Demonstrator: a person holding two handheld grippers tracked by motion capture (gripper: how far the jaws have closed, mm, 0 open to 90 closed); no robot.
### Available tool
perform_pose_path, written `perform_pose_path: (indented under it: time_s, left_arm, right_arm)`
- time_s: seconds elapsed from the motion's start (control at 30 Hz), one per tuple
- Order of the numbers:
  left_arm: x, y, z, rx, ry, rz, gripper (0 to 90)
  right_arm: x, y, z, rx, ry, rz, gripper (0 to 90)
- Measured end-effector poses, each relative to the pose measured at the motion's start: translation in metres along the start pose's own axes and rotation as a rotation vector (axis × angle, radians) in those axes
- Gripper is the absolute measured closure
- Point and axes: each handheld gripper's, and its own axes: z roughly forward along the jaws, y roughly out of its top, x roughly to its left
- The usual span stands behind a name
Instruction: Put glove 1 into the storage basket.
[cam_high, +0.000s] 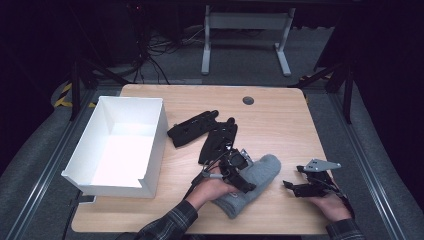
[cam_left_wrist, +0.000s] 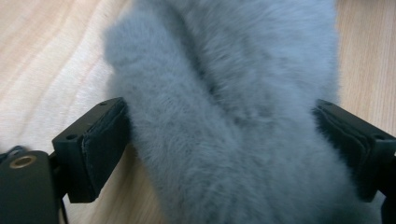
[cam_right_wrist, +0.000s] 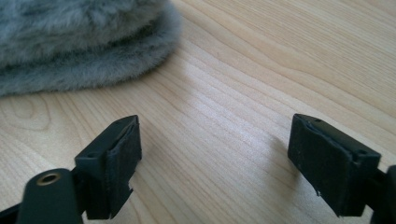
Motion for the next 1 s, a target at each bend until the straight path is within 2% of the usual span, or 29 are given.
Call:
perform_pose_path:
  time_s: [0.1, 0.23, 0.37, 0.47, 0.67, 0.8, 1.0]
  left_arm:
    - [0.000, 0.000, 0.000, 0.005, -0.005, 0.018, 13.4]
    - [-0.002, 0.001, -0.002, 0.016, -0.055, 0.044, 33.7]
    - [-0.001, 0.002, -0.002, 0.036, -0.118, 0.027, 51.6]
    - [-0.001, 0.003, -0.001, 0.053, -0.145, 0.014, 59.2]
    - [-0.002, 0.004, -0.007, 0.053, -0.149, 0.016, 65.1]
    - [-0.004, 0.005, -0.011, 0.045, -0.140, 0.013, 65.0]
    - [-0.004, 0.006, -0.027, 0.023, -0.117, 0.004, 64.9]
  right_arm:
    - [0.000, -0.001, 0.001, -0.014, 0.004, 0.001, 15.7]
    - [0.000, -0.002, 0.001, -0.018, 0.008, 0.001, 15.8]
    - [0.000, -0.002, 0.001, -0.018, 0.008, 0.001, 15.6]
    - [0.000, -0.002, 0.001, -0.018, 0.007, 0.001, 15.6]
    - [0.000, -0.002, 0.001, -0.017, 0.007, 0.000, 15.5]
    - [0.000, -0.002, 0.001, -0.017, 0.008, 0.000, 15.5]
    - [0.000, -0.001, 0.001, -0.017, 0.008, 0.000, 15.5]
